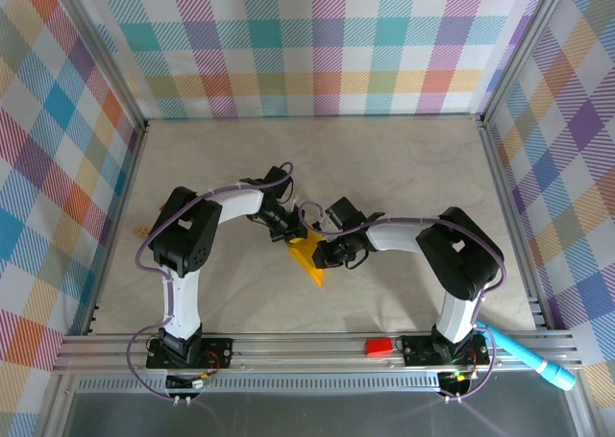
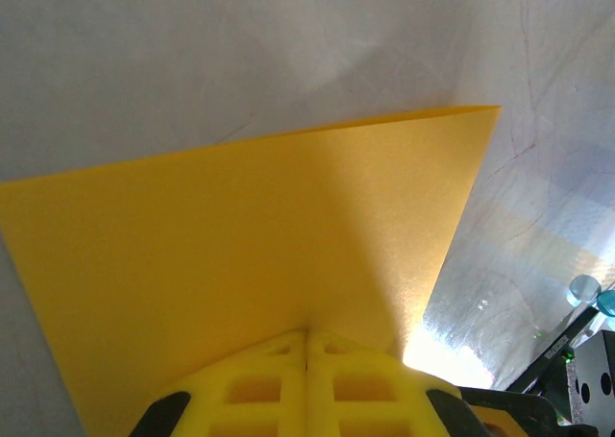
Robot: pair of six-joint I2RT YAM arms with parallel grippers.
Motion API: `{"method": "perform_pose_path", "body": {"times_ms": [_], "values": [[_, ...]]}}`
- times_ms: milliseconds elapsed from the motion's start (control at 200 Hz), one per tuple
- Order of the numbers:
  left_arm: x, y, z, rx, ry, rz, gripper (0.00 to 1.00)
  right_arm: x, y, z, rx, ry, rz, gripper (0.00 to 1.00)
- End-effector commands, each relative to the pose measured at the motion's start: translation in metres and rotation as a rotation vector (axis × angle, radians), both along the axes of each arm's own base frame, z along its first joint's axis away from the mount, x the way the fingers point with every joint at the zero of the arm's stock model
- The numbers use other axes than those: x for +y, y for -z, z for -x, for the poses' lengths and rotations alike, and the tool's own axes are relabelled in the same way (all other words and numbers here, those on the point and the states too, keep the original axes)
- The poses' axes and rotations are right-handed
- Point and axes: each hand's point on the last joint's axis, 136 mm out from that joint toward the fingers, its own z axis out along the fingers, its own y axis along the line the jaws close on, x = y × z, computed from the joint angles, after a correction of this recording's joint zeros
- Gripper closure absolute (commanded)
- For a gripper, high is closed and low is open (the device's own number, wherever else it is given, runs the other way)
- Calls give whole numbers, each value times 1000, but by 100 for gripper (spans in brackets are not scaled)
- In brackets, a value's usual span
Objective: Fold a paper plane with a square sheet of paper (fold left side to right side)
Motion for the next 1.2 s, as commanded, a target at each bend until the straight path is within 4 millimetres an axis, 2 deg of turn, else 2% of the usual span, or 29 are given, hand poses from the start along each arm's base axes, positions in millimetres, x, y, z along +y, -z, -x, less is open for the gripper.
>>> {"method": "perform_pose_path", "body": {"times_ms": [0,175,405,555,670,865,980,1035,1195], "values": [[22,32,21,60,3,-162,100,-4,11,1,24,1,24,100],[16,18,10,19,-11,-131,99,-11,21,7,45,12,53,99],[2,-26,-22,-78,-17,-55,91,-19,32,12,69,22,97,99],[9,-50,-33,-144,-50,-19,91,-20,34,13,75,29,101,98],[18,-60,-25,-176,-71,24,93,-21,35,14,77,28,105,95],[28,-65,12,-191,-85,92,93,-22,36,13,78,23,117,94],[21,-69,30,-189,-90,162,92,-23,36,13,77,20,125,94],[12,-73,32,-208,-76,204,90,-23,36,13,78,22,129,94],[-8,-62,46,-169,-41,238,89,-24,37,14,79,24,134,94]]}}
